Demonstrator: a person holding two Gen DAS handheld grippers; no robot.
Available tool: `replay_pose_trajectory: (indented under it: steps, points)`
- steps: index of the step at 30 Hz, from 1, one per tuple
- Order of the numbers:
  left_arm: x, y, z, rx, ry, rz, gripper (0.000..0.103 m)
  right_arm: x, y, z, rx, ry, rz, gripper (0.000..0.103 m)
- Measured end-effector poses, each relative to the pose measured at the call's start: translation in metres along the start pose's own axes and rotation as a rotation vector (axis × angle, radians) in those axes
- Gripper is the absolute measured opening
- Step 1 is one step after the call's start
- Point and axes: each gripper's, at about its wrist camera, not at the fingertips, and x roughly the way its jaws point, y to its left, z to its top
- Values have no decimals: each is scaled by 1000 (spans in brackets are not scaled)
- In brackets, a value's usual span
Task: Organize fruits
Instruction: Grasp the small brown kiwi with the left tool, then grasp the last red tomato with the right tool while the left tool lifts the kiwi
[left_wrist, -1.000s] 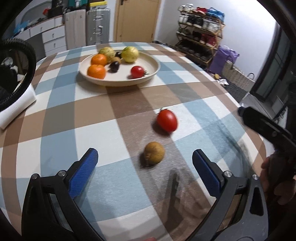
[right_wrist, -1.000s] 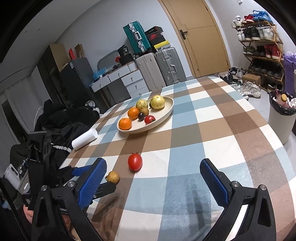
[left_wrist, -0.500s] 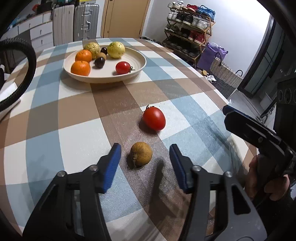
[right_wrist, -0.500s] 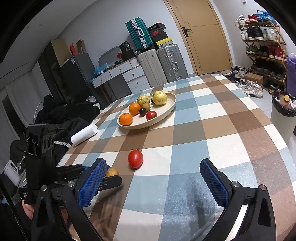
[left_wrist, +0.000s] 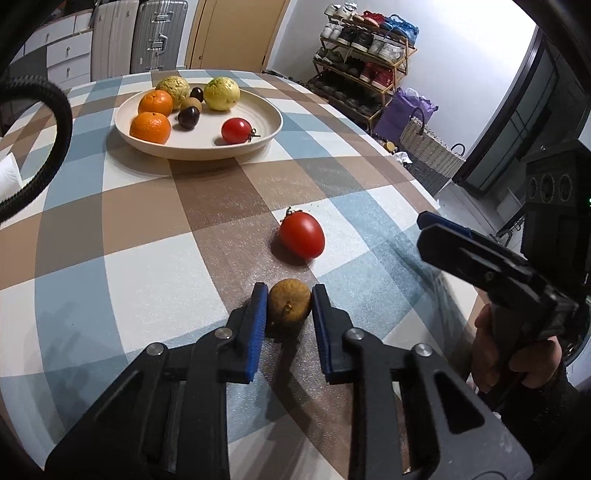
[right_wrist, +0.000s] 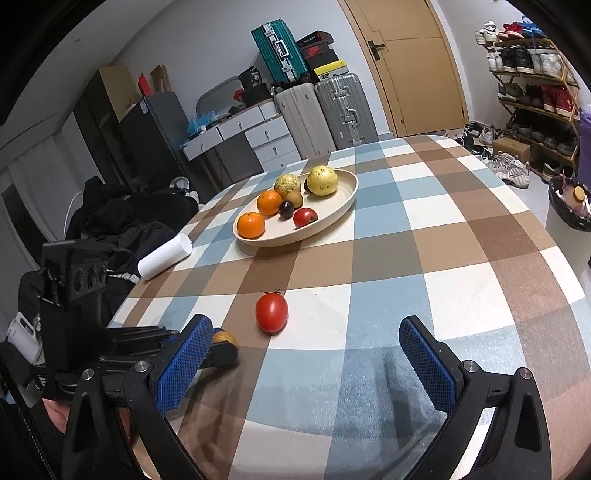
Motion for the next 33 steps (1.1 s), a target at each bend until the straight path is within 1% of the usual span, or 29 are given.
replay_pose_trajectory:
  steps: [7, 14, 22, 24, 26, 28, 30, 32, 33]
  points:
    - [-21, 10, 6, -1, -51, -17, 21, 17, 9, 4, -22, 49, 16, 103]
    - [-39, 29, 7, -27, -85, -18, 21, 44, 26, 7, -66, 127, 24, 103]
    - [-53, 51, 4, -74, -124, -29, 21, 61, 36, 12, -83, 155, 29, 101]
    - [-55, 54, 4, -81, -132, -32, 21, 64, 38, 13, -84, 168, 31, 98]
    - [-56, 55, 4, -83, -136, -31, 21, 68, 39, 13, -83, 182, 35, 88]
    - [-56, 56, 3, -86, -135, -34, 21, 70, 40, 13, -81, 192, 34, 84]
    - [-57, 58, 3, -89, -135, -35, 21, 71, 41, 13, -80, 192, 39, 77]
    - [-58, 58, 3, -89, -137, -37, 21, 72, 43, 13, -89, 192, 36, 68]
    - [-57, 59, 4, -90, -138, -36, 21, 72, 44, 13, -93, 193, 35, 65]
